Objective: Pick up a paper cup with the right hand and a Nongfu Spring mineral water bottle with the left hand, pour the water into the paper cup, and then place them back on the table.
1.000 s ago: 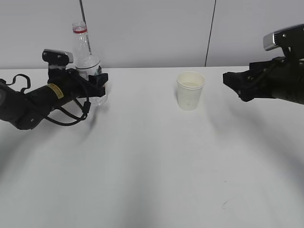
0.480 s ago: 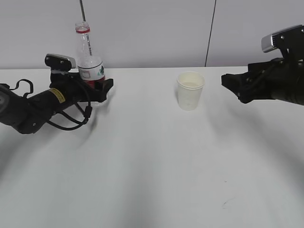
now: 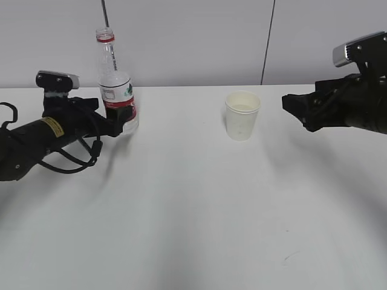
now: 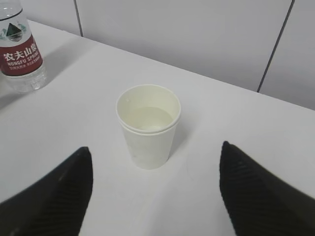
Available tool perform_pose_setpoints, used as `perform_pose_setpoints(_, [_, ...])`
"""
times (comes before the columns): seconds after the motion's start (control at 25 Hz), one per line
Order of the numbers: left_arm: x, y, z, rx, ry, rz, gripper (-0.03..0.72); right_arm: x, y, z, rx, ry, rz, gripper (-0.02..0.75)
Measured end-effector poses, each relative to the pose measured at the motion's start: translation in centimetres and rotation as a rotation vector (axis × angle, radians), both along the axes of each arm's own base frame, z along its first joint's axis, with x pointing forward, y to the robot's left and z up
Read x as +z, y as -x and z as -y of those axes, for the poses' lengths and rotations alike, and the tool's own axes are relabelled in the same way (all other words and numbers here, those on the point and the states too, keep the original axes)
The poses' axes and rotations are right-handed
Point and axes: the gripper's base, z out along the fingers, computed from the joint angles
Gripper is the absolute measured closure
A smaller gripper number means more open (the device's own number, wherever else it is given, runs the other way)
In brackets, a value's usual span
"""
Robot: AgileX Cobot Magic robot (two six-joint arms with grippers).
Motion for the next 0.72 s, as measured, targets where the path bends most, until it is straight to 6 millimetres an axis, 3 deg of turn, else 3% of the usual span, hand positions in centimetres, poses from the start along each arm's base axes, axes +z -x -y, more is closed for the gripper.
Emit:
perform_pose_setpoints(0.28, [3.7, 4.6, -1.2, 0.043, -0.064, -0.08, 0.102, -0.3, 0.1, 0.2, -0.021, 0.017, -0.035, 0.15])
perform_pose_setpoints(0.36, [5.7, 6.0, -1.5, 0.062, -0.095, -0.089, 0.102, -0.5, 0.2, 0.4, -0.052, 0.04, -0.075, 0.15])
perform_pose_setpoints(0.48, [10.2, 8.0, -2.2, 0.098, -0.134, -0.046, 0.102, -0.5, 0.5, 0.4, -0.121, 0.123, -0.173, 0.15])
perform_pose_setpoints(0.72, [16.7, 12.8, -2.6, 0.174, -0.244, -0.061, 0.102, 1.4, 0.5, -2.1, -0.31, 0.361, -0.442, 0.15])
